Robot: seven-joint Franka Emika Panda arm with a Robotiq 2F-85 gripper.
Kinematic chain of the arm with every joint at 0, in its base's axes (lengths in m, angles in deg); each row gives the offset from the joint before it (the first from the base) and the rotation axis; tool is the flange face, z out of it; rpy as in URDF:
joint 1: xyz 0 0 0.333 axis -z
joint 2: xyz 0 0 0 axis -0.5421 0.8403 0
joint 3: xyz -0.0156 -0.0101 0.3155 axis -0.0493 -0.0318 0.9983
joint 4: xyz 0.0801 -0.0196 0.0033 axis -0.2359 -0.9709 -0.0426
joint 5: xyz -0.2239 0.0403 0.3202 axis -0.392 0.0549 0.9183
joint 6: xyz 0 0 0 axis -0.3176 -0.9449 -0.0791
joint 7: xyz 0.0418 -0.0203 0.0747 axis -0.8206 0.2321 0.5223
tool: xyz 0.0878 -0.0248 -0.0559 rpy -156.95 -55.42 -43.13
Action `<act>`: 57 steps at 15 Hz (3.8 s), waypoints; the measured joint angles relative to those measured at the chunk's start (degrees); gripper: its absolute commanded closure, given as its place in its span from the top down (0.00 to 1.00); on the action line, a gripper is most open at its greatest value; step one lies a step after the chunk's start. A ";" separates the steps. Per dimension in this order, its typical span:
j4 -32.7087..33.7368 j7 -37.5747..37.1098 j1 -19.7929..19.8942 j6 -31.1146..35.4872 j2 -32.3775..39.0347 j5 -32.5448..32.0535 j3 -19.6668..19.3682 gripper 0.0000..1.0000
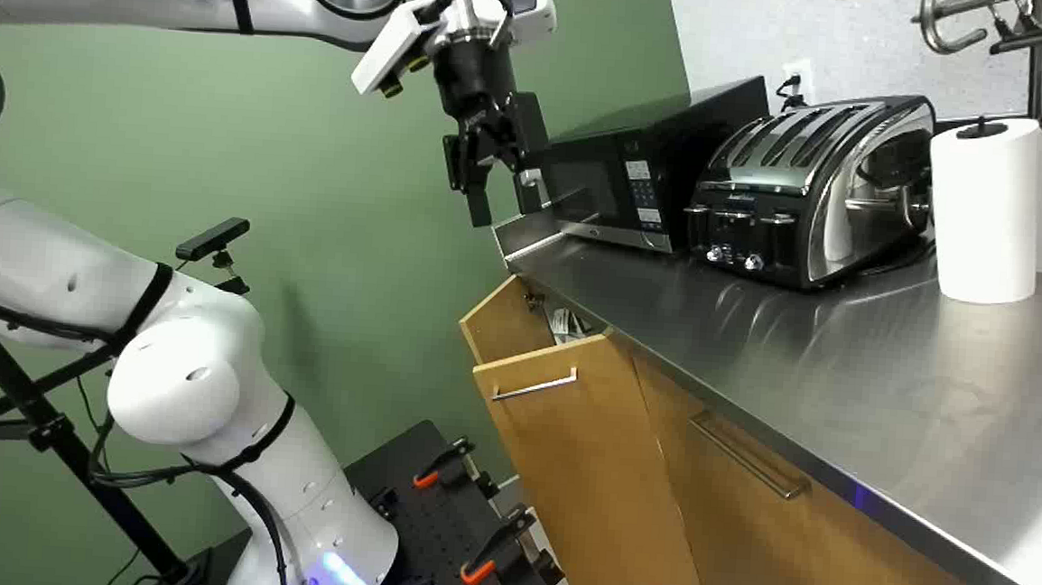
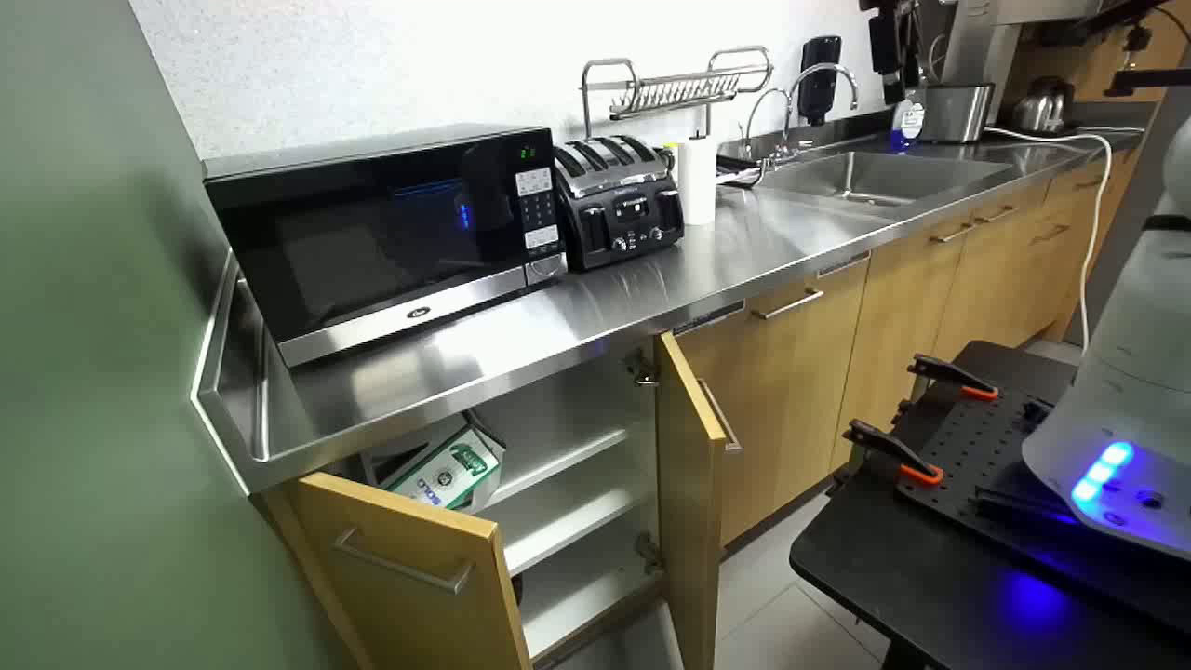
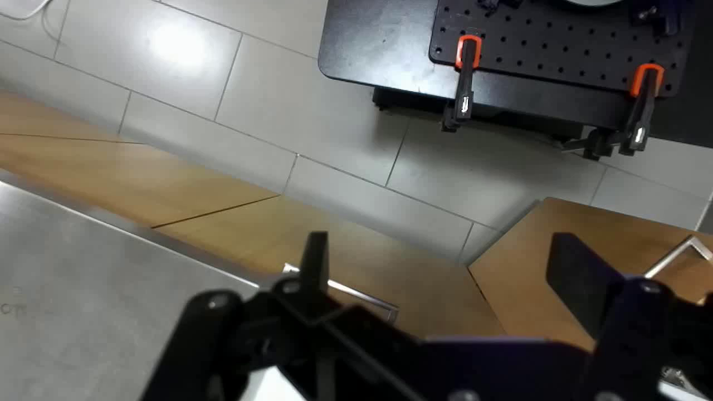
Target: Close the right cabinet door
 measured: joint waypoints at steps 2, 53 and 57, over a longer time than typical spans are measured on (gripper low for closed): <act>0.00 0.00 0.00 0.00 0.00 0.00 0.00 1.00; -20.39 -10.35 0.86 31.00 26.50 65.25 0.16 0.00; -20.65 -10.33 0.89 30.65 27.54 69.26 0.17 0.00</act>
